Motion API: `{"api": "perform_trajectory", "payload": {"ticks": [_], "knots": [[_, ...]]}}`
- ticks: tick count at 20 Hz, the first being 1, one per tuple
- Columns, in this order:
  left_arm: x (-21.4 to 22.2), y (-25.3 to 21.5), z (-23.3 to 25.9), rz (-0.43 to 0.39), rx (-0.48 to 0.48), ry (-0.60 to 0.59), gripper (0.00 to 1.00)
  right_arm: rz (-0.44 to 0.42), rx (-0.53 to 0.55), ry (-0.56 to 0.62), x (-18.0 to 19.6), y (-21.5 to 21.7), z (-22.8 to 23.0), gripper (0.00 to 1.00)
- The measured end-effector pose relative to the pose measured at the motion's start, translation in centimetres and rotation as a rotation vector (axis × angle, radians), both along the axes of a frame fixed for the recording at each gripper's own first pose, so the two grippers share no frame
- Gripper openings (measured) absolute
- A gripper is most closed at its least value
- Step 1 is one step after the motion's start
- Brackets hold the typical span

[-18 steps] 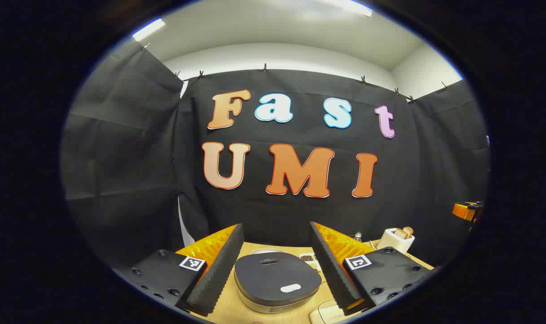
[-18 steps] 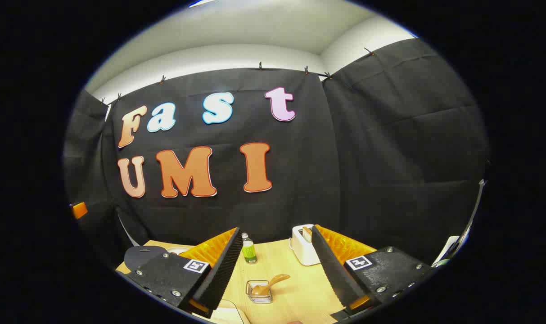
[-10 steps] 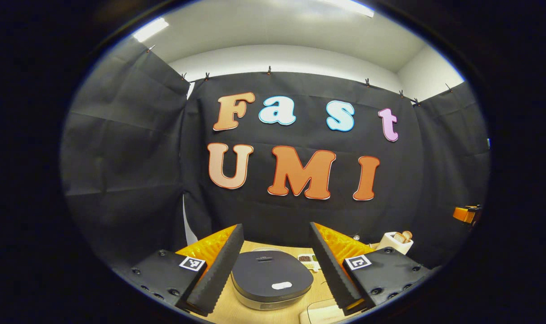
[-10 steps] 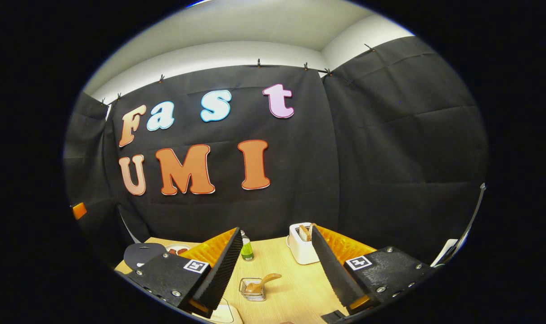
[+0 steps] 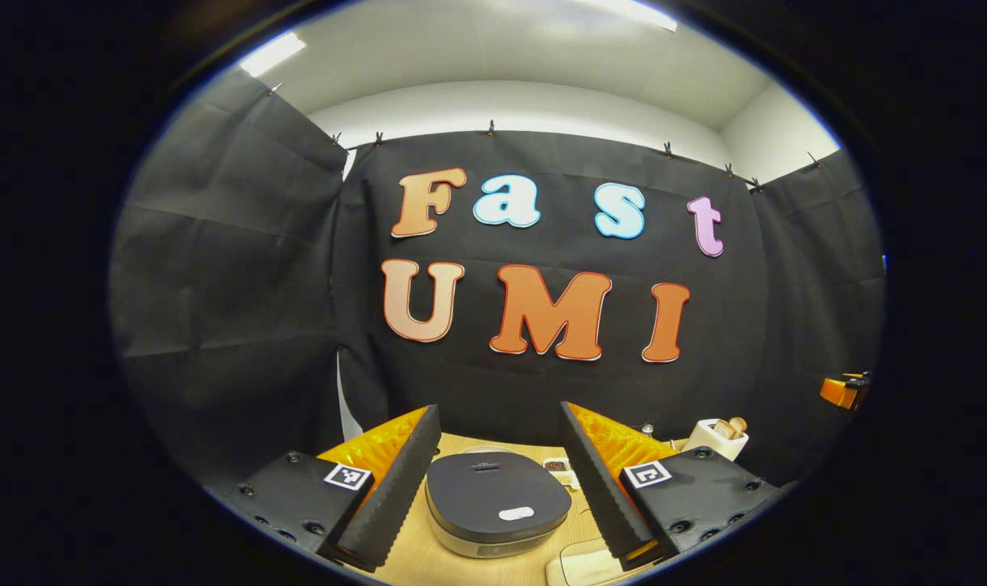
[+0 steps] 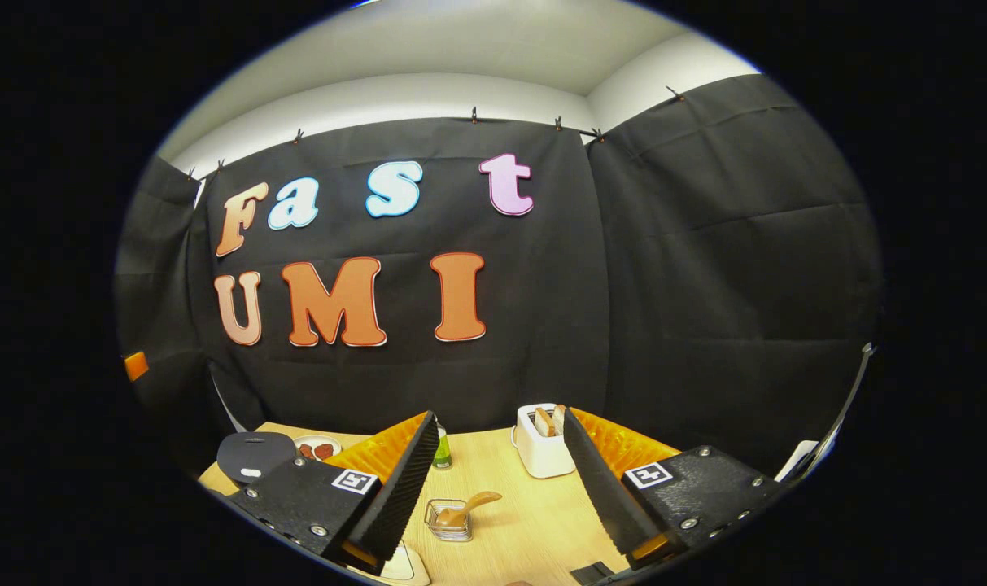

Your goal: Close the left gripper, press the button to open the rice cooker; take a wooden spoon from the chopstick holder with the right hand, scoop a spoonful of rice and pour it into the rice cooker, then put the wooden spoon back into the chopstick holder.

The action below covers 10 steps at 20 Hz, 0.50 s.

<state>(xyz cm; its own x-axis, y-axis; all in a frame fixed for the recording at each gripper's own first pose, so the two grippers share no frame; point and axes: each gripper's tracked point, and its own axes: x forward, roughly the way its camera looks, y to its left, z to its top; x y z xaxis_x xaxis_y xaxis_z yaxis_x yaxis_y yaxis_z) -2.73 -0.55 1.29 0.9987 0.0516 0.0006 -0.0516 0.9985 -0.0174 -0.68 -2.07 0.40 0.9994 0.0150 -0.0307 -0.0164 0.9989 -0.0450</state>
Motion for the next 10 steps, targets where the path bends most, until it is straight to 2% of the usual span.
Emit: {"api": "perform_trajectory", "payload": {"ticks": [6, 10], "knots": [[0.60, -0.68, 0.62, -0.044, 0.016, -0.008, 0.94, -0.017, 0.003, -0.003, -0.67, 0.19, -0.05, 0.95], [0.93, -0.63, 0.99, -0.045, 0.025, -0.011, 0.94, -0.019, 0.000, -0.010, -1.04, 0.23, 0.22, 0.95]]}}
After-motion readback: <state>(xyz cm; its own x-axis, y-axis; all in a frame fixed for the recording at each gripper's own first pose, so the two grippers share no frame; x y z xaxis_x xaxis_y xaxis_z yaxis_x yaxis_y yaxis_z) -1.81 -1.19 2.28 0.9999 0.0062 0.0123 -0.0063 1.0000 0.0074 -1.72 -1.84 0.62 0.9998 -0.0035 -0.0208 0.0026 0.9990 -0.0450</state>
